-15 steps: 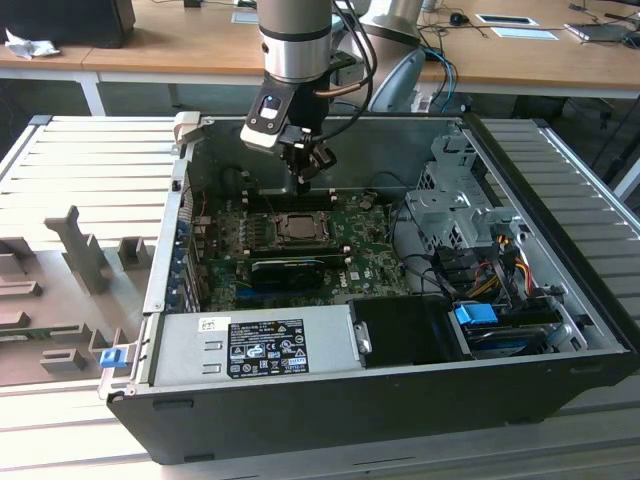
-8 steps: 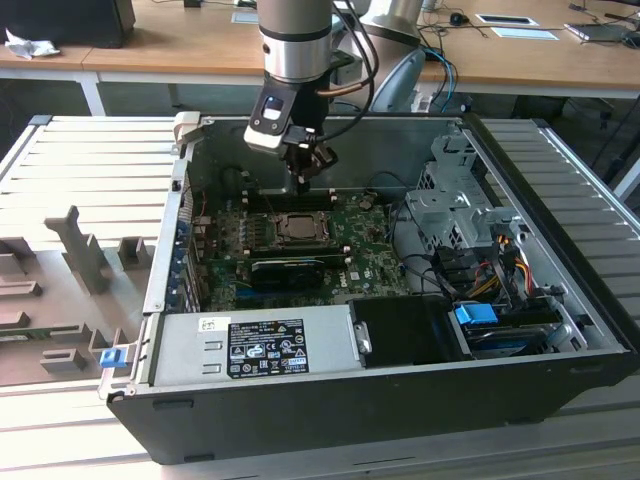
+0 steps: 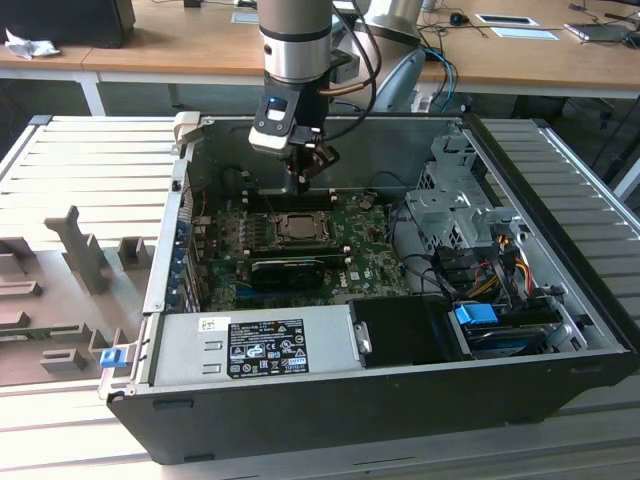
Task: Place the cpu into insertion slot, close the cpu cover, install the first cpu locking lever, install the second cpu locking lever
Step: 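Install the first cpu locking lever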
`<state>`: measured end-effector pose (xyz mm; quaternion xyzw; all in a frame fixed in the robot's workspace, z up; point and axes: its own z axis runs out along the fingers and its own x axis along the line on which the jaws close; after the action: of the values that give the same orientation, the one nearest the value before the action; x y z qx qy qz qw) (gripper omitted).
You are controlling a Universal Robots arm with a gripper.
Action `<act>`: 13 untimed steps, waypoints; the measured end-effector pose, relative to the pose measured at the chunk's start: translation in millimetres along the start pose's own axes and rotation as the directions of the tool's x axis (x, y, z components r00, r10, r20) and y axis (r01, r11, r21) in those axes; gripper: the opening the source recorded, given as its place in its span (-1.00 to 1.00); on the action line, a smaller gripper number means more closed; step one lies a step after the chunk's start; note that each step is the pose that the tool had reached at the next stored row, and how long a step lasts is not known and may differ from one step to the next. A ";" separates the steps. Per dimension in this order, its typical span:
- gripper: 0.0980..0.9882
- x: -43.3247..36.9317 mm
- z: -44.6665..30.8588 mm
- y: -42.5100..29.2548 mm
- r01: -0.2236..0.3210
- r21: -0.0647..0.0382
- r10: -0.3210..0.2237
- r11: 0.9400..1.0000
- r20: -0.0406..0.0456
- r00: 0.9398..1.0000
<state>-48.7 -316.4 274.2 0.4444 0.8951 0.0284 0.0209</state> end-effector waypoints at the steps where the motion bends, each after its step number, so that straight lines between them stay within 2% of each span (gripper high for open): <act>1: -0.98 0.0 0.0 0.0 0.012 0.000 -0.012 1.000 -0.001 1.000; 13: -0.98 0.0 0.0 0.0 0.082 -0.001 -0.082 0.997 -0.006 0.997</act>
<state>-48.7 -316.4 274.2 0.4071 0.9127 0.0293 0.0197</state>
